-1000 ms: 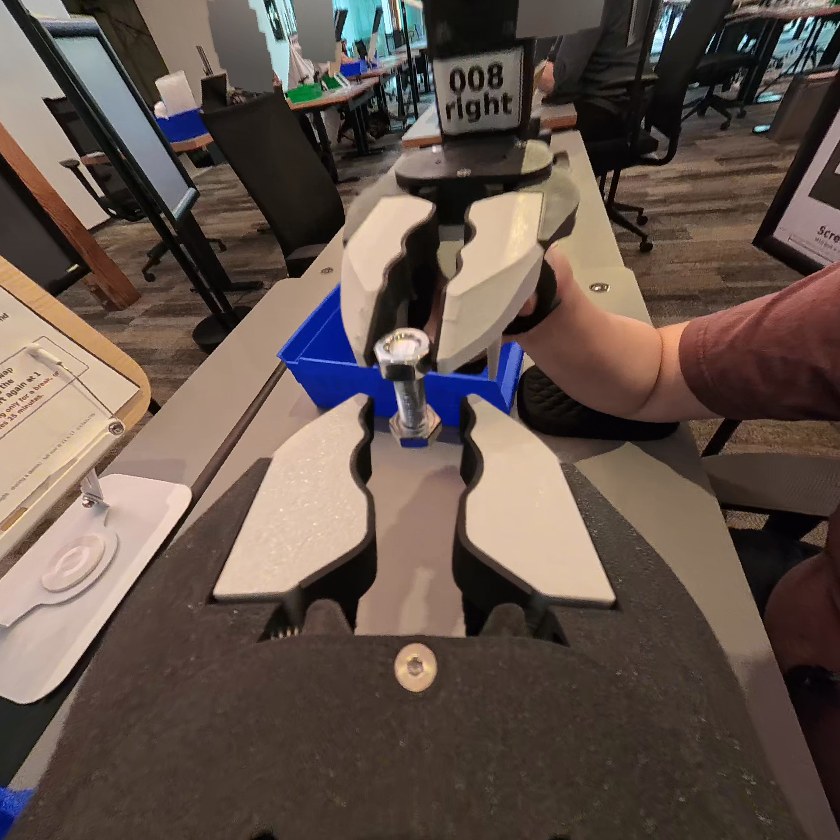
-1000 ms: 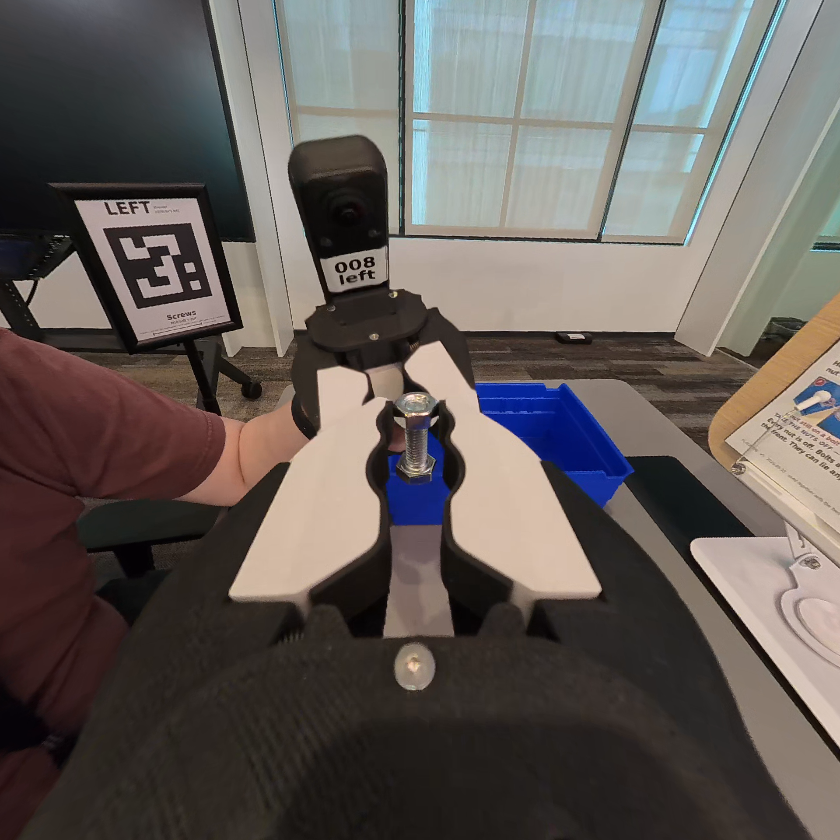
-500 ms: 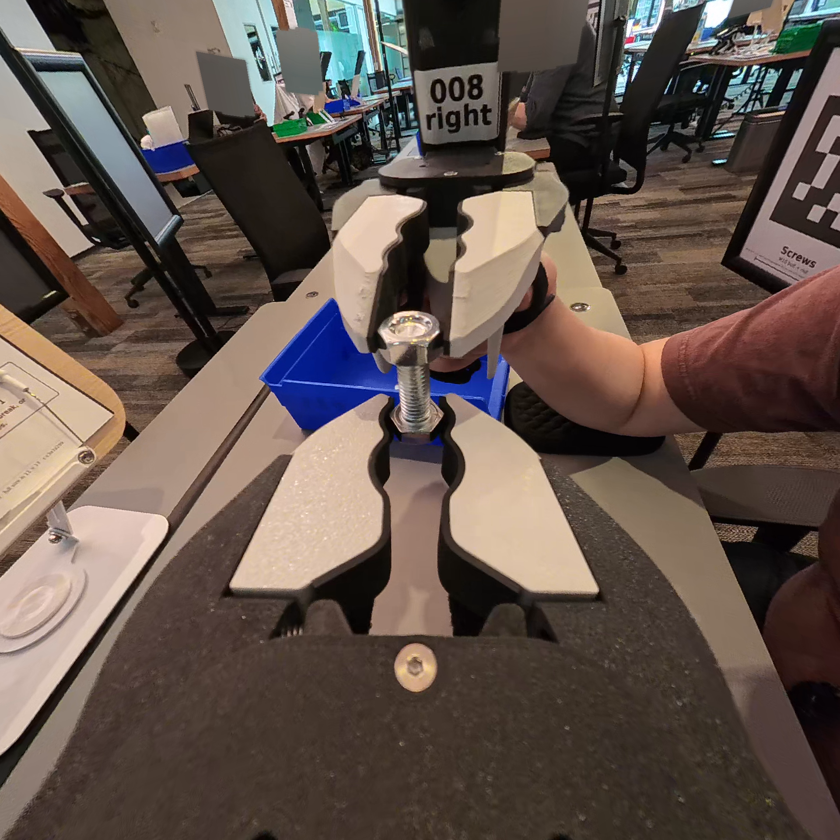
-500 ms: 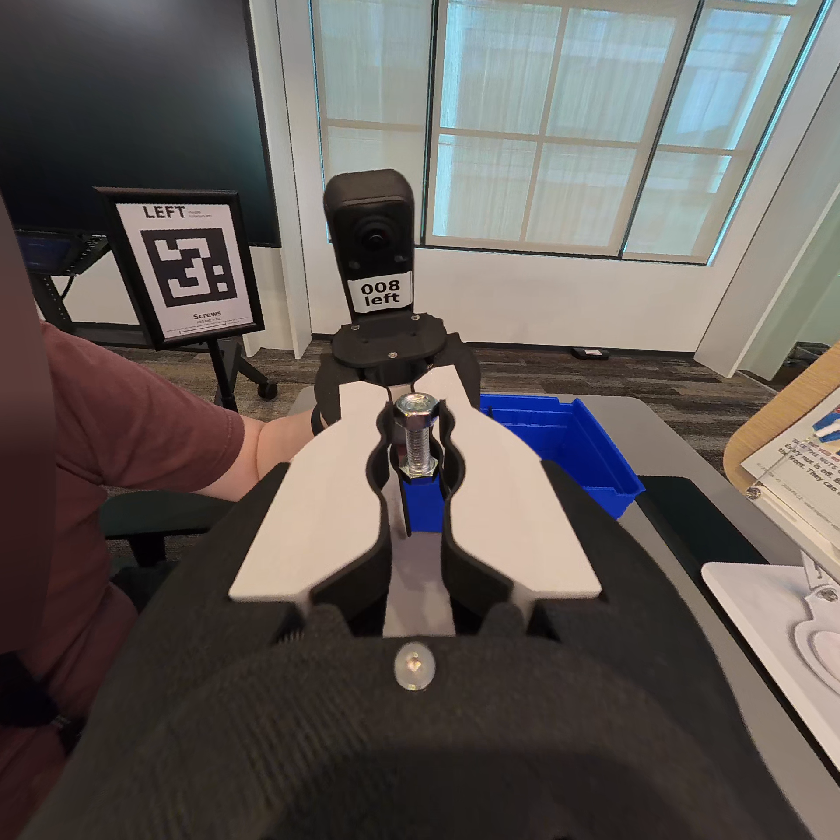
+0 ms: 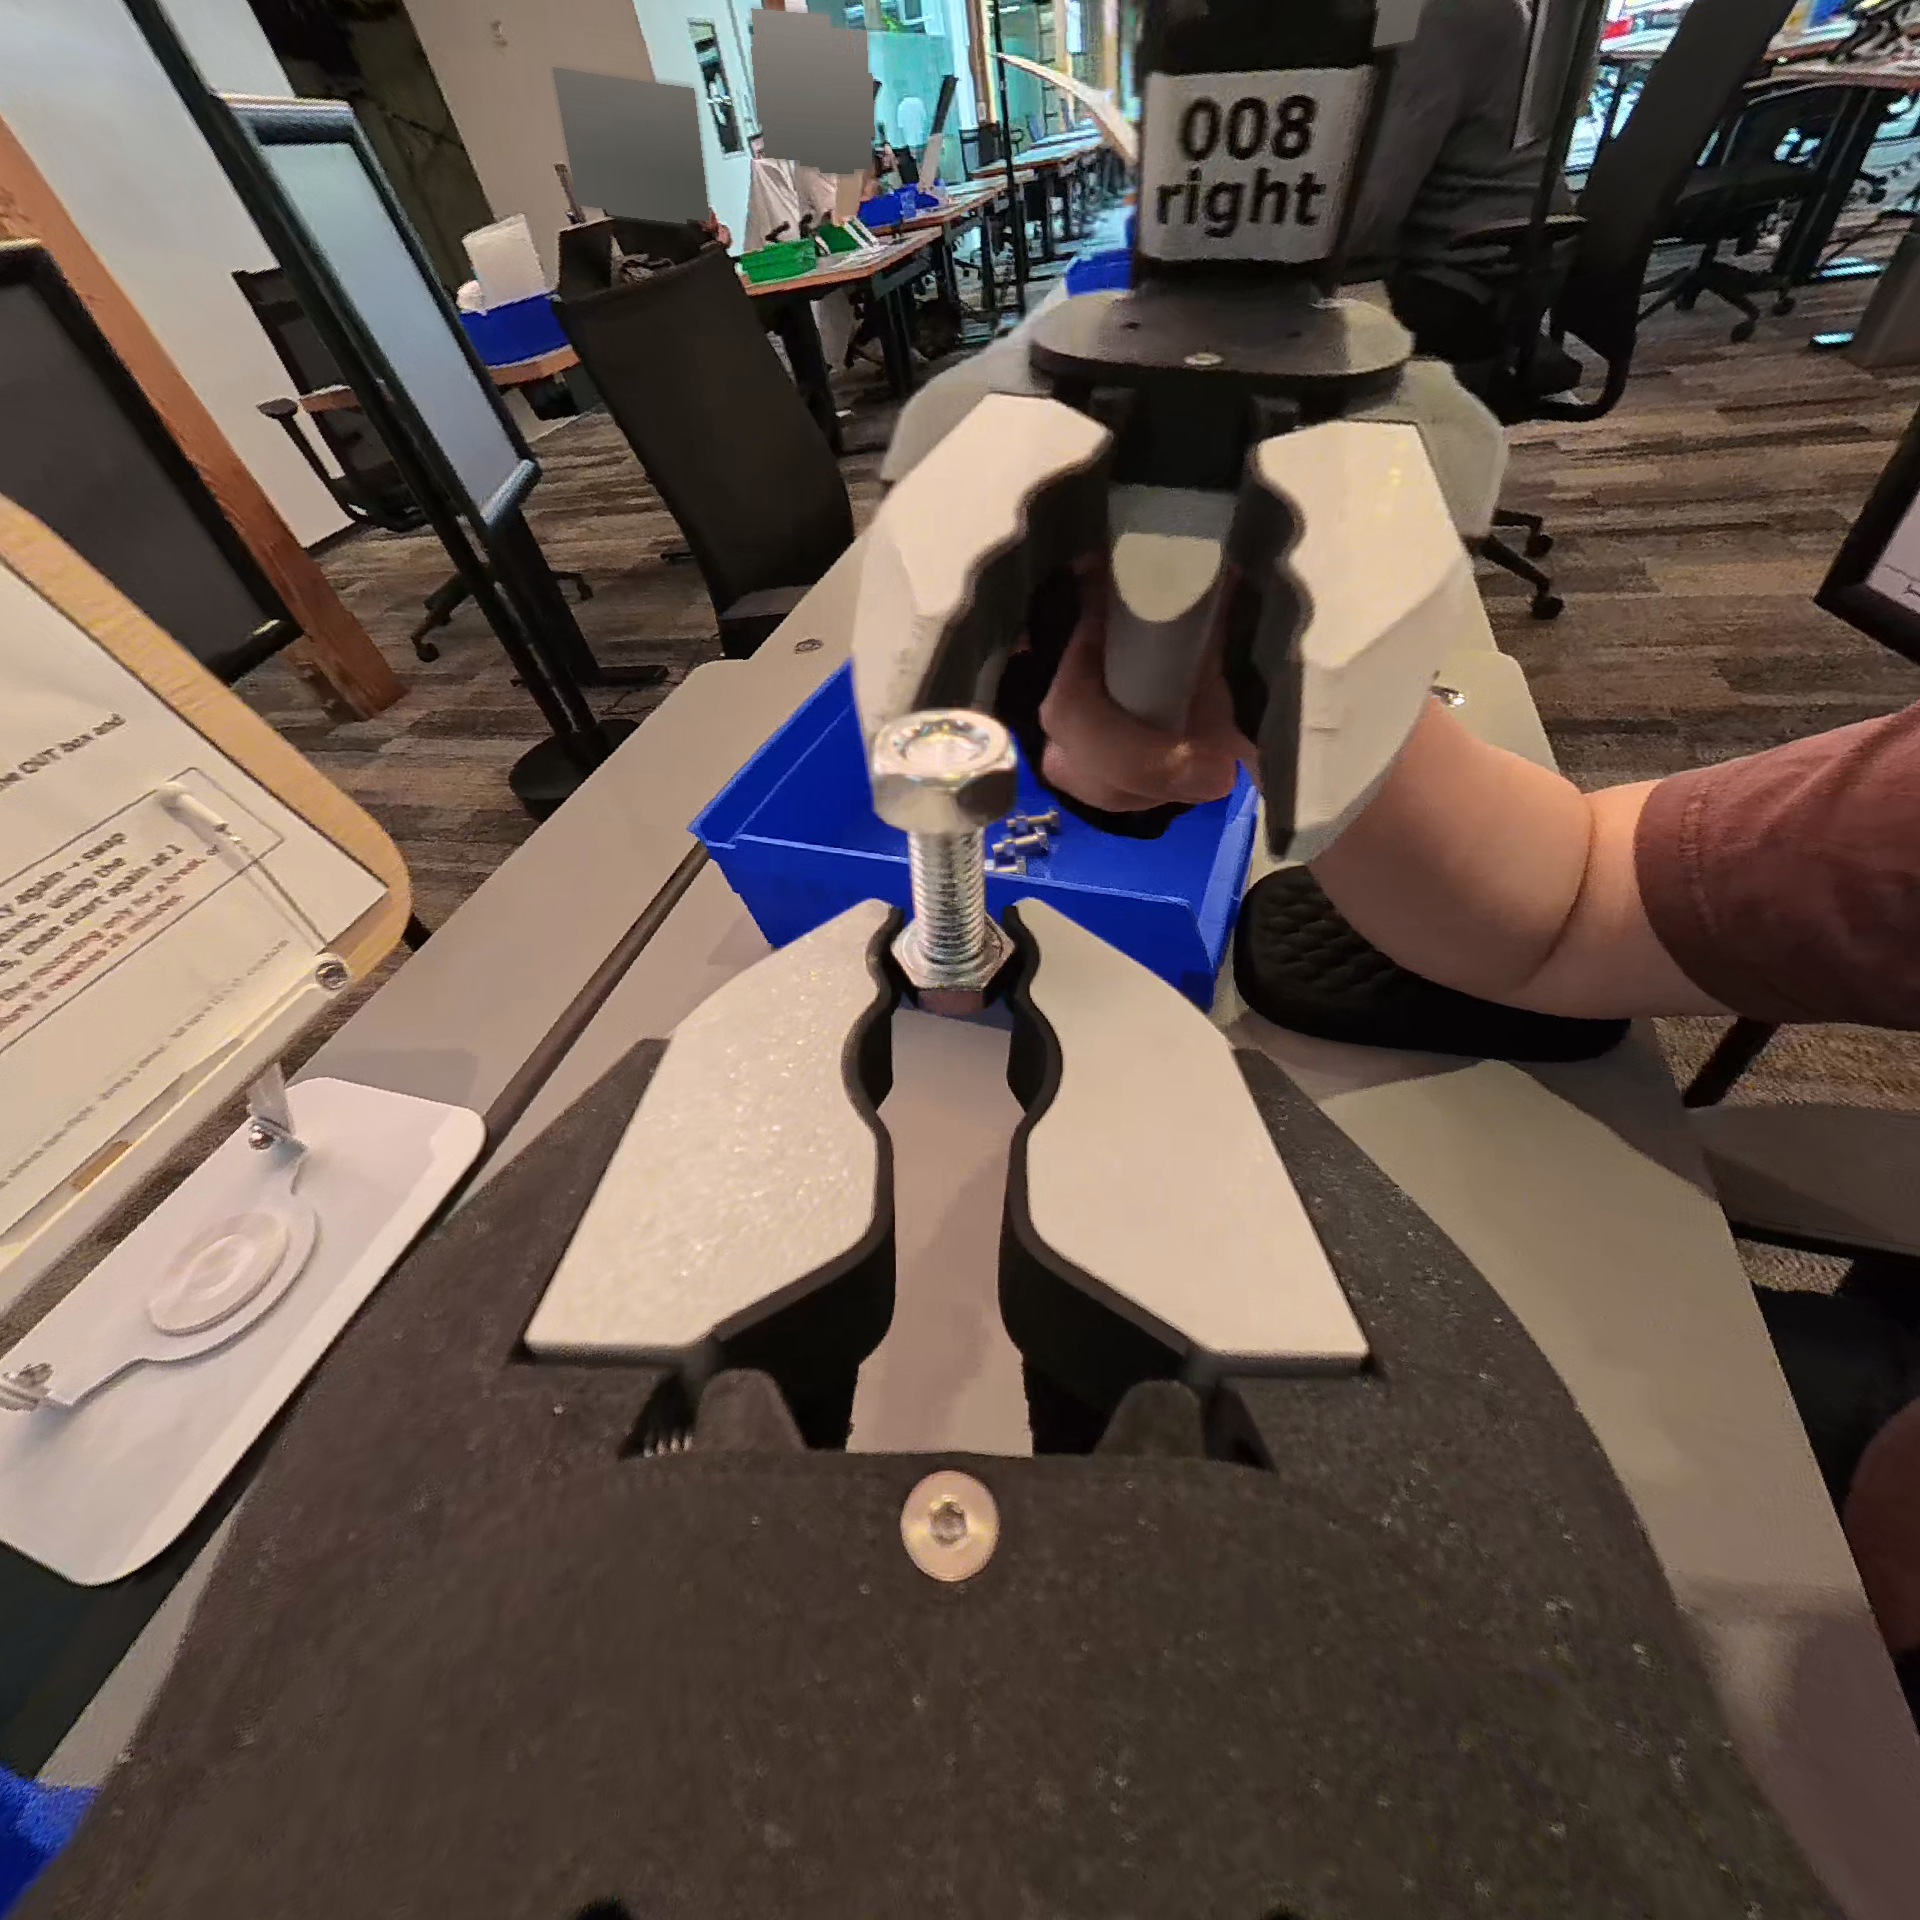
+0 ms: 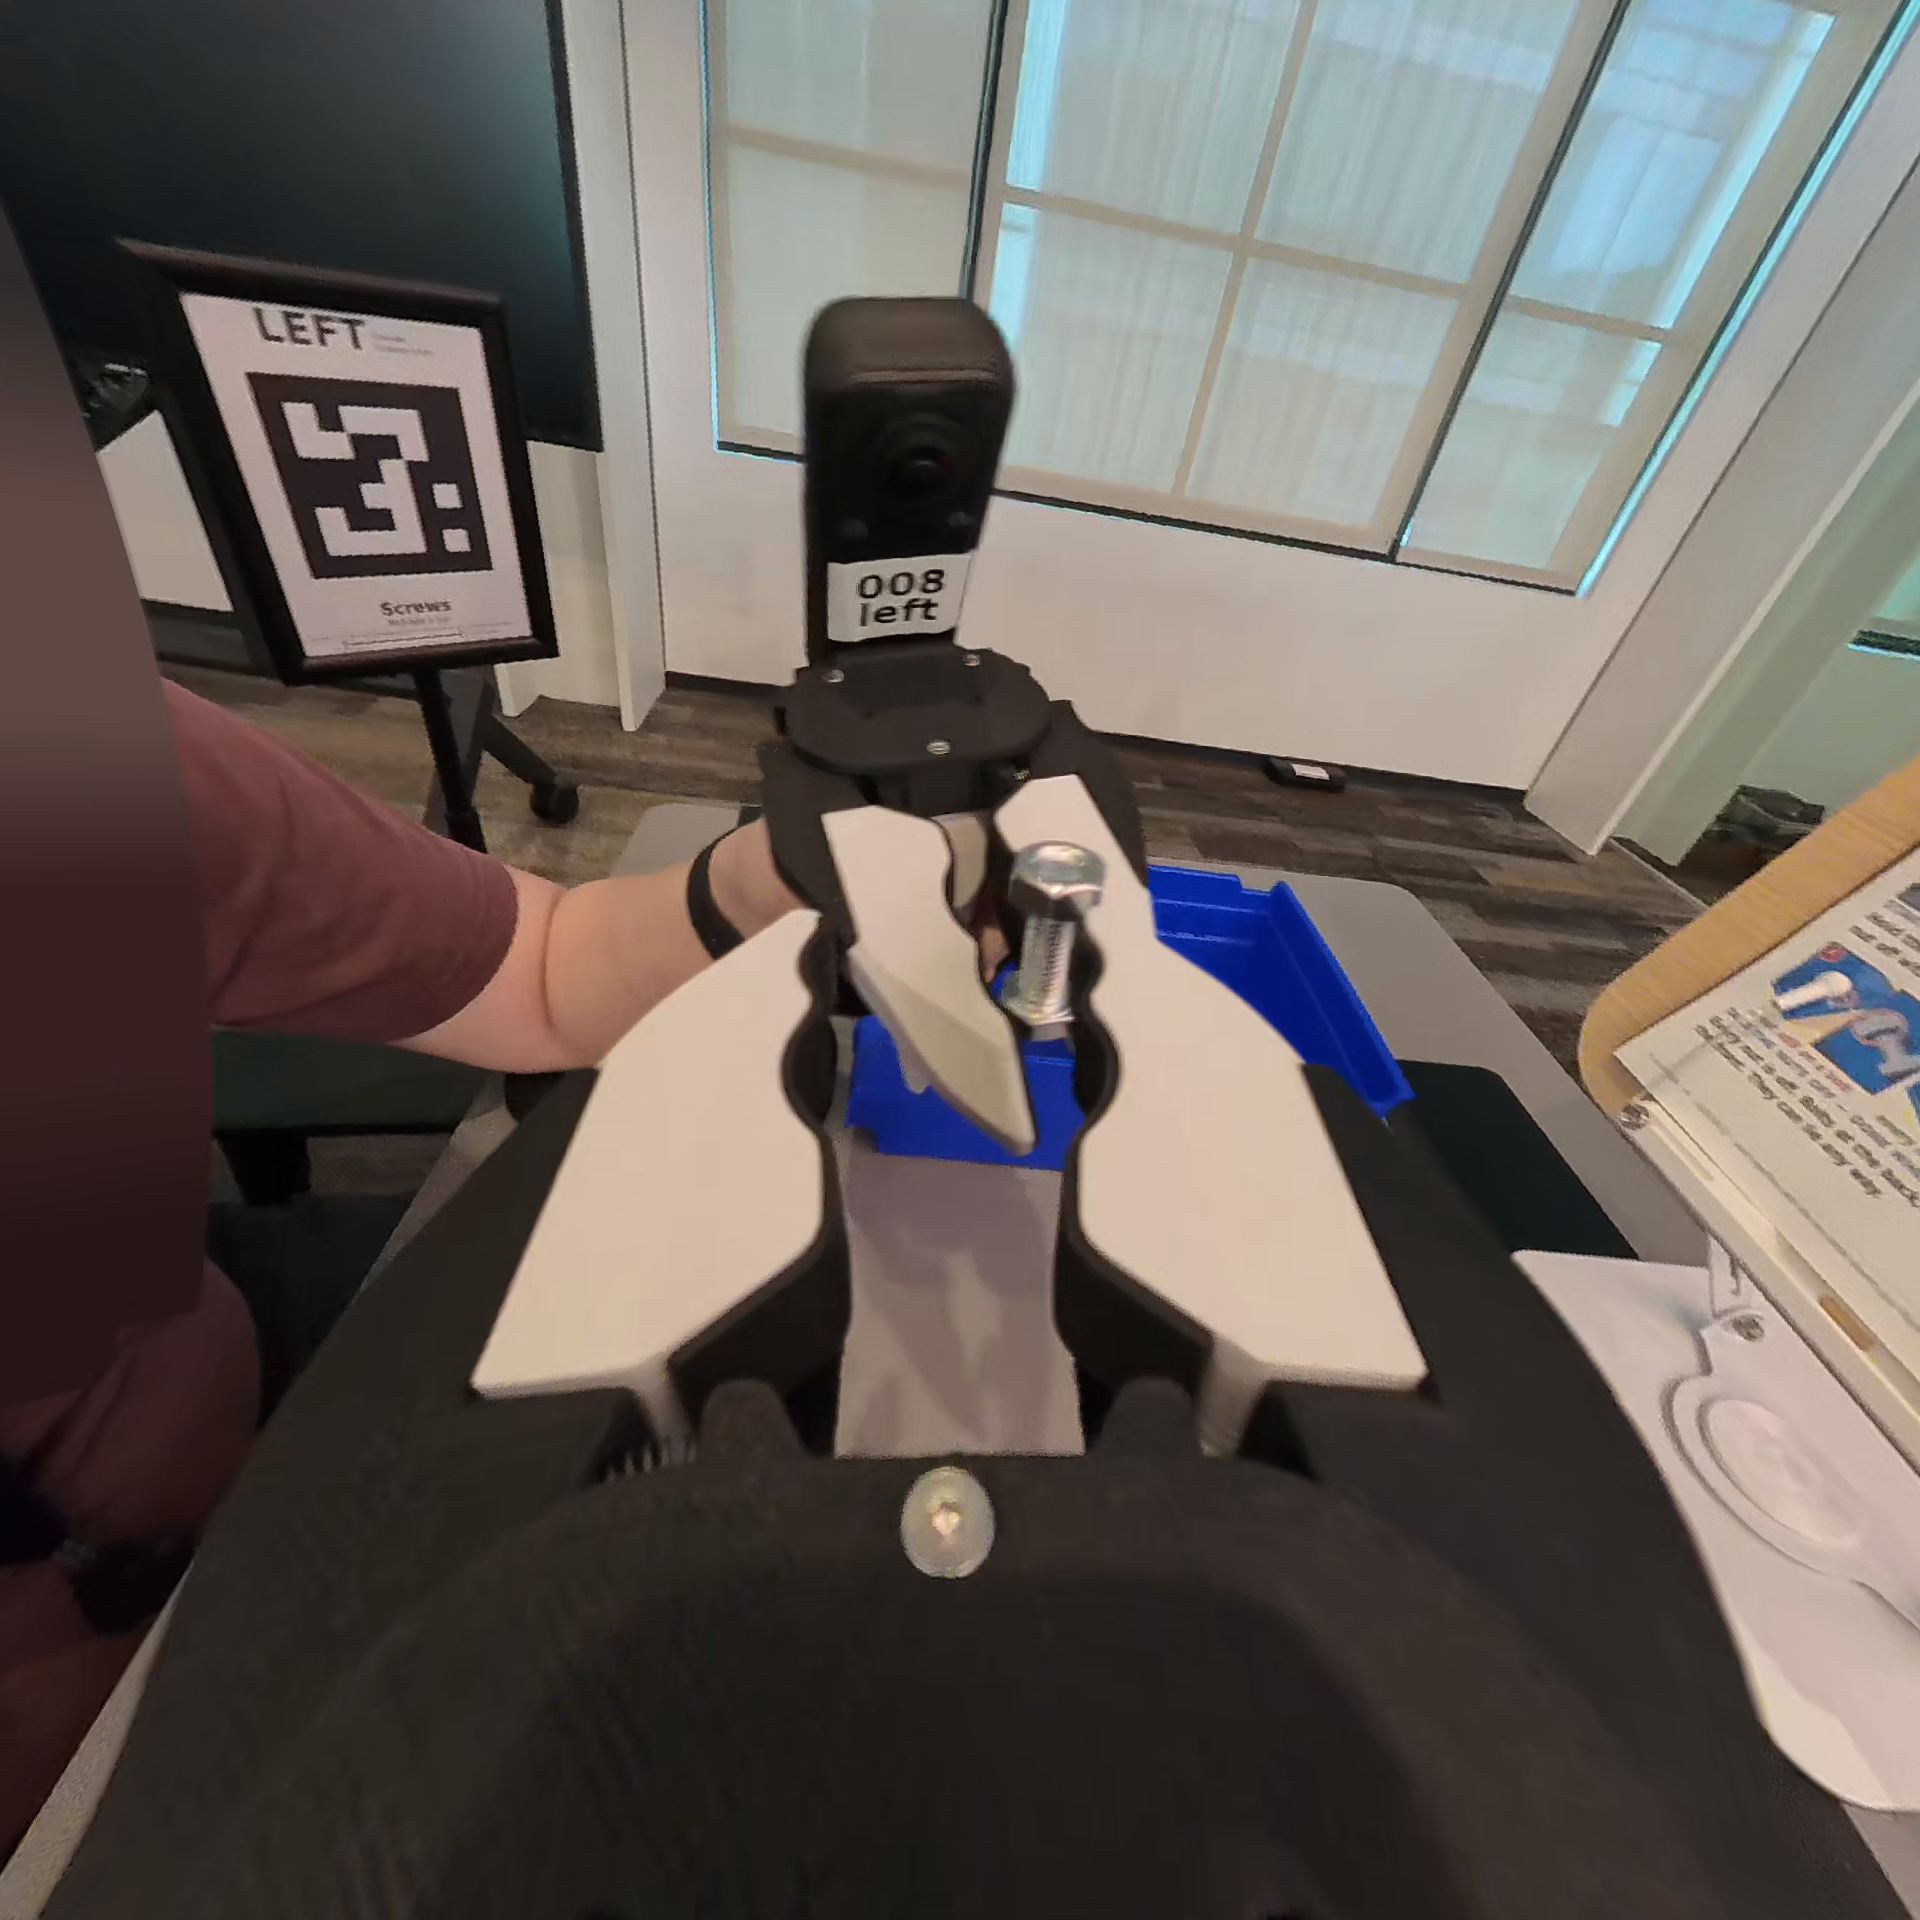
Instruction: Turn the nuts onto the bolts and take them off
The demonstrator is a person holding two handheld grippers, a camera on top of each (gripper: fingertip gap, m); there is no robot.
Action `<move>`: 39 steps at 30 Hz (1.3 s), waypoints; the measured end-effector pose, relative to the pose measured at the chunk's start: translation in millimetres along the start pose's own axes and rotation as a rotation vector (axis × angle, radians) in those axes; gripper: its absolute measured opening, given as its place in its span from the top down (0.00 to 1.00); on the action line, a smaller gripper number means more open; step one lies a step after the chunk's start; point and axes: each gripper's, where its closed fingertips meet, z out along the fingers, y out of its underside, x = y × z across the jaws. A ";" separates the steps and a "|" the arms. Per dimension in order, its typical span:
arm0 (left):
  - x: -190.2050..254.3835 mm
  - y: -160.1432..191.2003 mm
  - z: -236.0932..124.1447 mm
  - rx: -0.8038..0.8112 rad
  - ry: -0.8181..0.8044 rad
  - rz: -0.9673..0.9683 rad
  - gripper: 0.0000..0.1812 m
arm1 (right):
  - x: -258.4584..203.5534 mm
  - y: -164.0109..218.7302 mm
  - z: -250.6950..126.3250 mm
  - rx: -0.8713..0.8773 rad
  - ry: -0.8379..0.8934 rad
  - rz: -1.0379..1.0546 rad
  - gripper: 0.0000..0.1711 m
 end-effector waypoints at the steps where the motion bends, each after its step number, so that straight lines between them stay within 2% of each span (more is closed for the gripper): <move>1: -2.6 -0.6 -1.9 0.004 -0.007 -0.011 0.90 | -4.1 -2.1 -1.6 0.004 -0.019 -0.011 0.81; 3: -6.0 -0.4 -4.7 0.005 -0.008 -0.027 0.91 | -6.3 -8.9 -4.1 0.036 -0.020 -0.012 0.83; 7: -3.5 1.1 -2.7 -0.011 -0.013 -0.004 0.90 | 12.5 -10.6 -3.0 0.057 0.125 -0.041 0.68; 11: -5.7 2.3 -1.7 -0.022 -0.040 0.011 0.91 | -3.2 -2.7 8.3 0.009 0.040 -0.032 0.63; 13: -12.3 2.0 -4.5 -0.015 -0.062 -0.009 0.91 | -8.9 -0.7 7.3 -0.026 0.027 -0.072 0.73; 15: -17.9 2.1 -8.2 -0.009 -0.069 -0.036 0.91 | -13.6 -0.5 4.7 -0.052 0.017 -0.081 0.76; 16: -18.4 1.7 -9.1 -0.004 -0.064 -0.043 0.91 | -11.0 -2.2 4.1 -0.047 0.041 -0.077 0.74; 20: -9.0 2.1 -3.9 -0.016 -0.041 -0.014 0.91 | 7.1 -2.3 10.0 -0.012 0.166 -0.098 0.53; 22: -3.0 4.6 0.7 -0.038 -0.027 0.003 0.91 | 5.8 2.4 17.1 -0.015 0.154 -0.104 0.51; 24: -1.2 6.9 3.1 -0.052 -0.026 0.014 0.91 | 3.5 4.2 21.5 -0.016 0.142 -0.114 0.55; 27: 2.4 6.5 3.6 -0.048 -0.004 0.019 0.91 | 13.2 -1.9 14.8 0.027 0.204 -0.131 0.75; 32: 2.6 3.9 2.4 -0.041 -0.018 0.026 0.91 | 20.3 9.7 12.9 -0.026 0.168 0.019 0.75; 37: -0.3 4.1 1.8 -0.042 -0.030 0.013 0.91 | 21.2 17.3 14.3 -0.072 0.170 -0.008 0.92; 39: -0.7 4.7 1.8 -0.042 -0.027 0.011 0.91 | 18.5 18.1 16.0 -0.070 0.148 0.009 0.94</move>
